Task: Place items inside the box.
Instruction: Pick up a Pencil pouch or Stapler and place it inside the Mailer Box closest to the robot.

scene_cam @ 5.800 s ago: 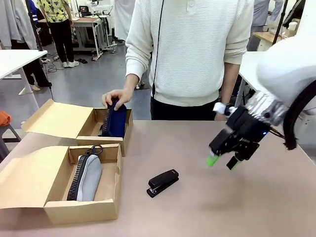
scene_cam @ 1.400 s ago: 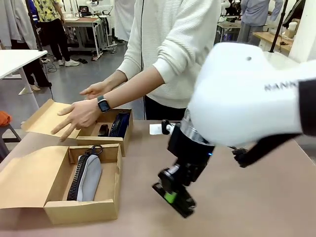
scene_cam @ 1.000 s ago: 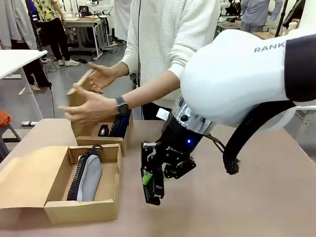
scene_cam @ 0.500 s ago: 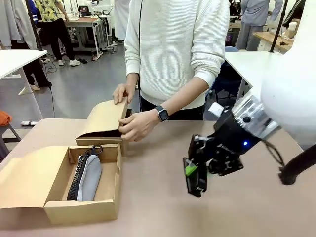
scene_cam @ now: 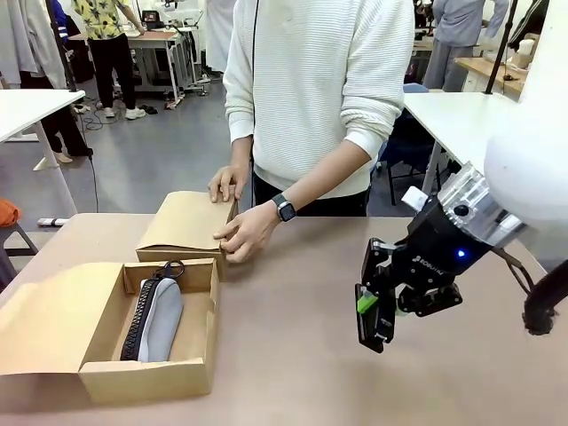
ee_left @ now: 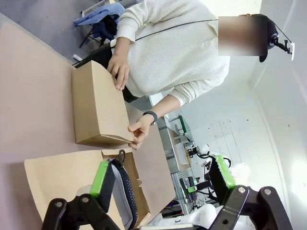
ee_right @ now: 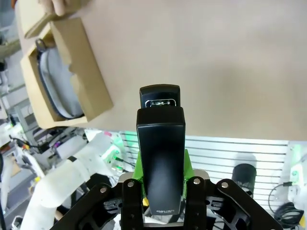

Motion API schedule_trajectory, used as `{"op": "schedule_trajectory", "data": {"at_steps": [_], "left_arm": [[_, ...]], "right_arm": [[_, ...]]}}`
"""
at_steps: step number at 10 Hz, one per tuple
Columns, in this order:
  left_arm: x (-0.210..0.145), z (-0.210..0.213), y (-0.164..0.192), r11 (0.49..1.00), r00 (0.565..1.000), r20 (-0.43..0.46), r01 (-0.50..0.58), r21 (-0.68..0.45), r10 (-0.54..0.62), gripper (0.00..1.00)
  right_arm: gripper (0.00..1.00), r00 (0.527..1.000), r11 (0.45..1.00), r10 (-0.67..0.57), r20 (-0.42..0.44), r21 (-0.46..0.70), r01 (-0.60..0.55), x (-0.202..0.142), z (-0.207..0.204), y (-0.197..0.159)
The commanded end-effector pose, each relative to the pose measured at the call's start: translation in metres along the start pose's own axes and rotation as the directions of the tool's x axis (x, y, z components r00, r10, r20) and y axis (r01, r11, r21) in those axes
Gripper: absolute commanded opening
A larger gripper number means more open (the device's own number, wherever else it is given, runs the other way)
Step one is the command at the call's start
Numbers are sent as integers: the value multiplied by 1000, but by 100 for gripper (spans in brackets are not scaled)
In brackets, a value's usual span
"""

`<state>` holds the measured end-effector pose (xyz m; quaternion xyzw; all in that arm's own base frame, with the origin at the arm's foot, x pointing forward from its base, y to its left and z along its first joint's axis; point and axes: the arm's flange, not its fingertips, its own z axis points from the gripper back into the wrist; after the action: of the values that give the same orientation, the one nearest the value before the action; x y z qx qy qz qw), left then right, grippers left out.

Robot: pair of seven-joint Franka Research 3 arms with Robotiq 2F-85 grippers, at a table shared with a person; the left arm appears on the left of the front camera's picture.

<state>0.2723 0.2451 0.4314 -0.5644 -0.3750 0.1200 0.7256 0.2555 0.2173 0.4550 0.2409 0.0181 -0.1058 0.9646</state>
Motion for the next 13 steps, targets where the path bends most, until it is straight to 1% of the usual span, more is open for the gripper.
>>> {"op": "schedule_trajectory", "data": {"at_steps": [1, 3, 6, 8, 9, 10, 11, 12, 13], "left_arm": [[0, -1, -2, 1000, 1000, 18, 18, -21, -17, 100], [0, -1, -2, 1000, 1000, 18, 18, -21, -17, 100], [0, -1, -2, 1000, 1000, 18, 18, -21, -17, 100], [0, -1, -2, 1000, 1000, 18, 18, -21, -17, 100], [0, -1, -2, 1000, 1000, 18, 18, -21, -17, 100], [0, -1, -2, 1000, 1000, 18, 18, -21, -17, 100], [0, -1, -2, 1000, 1000, 18, 18, -21, -17, 100], [0, -1, -2, 1000, 1000, 18, 18, -21, -17, 100], [0, -1, -2, 1000, 1000, 18, 18, -21, -17, 100]], "right_arm": [[32, 1000, 1000, 14, -1, -18, -14, -30, -24, -45], [32, 998, 997, 52, -27, -58, -54, -21, -34, -24], [32, 975, 969, 219, -46, -104, -222, -16, -51, 38], [32, 940, 933, 338, -40, -119, -340, -23, -58, 81], [32, 919, 916, 393, -23, -74, -394, -26, -62, 103], [32, 922, 922, 387, 13, -40, -386, -30, -67, 126], [32, 898, 900, 436, 60, 4, -437, -41, -74, 151], [32, 932, 928, 363, -21, -80, -363, -39, -56, 107], [32, 932, 928, 363, -21, -80, -363, -39, -56, 107]]}}
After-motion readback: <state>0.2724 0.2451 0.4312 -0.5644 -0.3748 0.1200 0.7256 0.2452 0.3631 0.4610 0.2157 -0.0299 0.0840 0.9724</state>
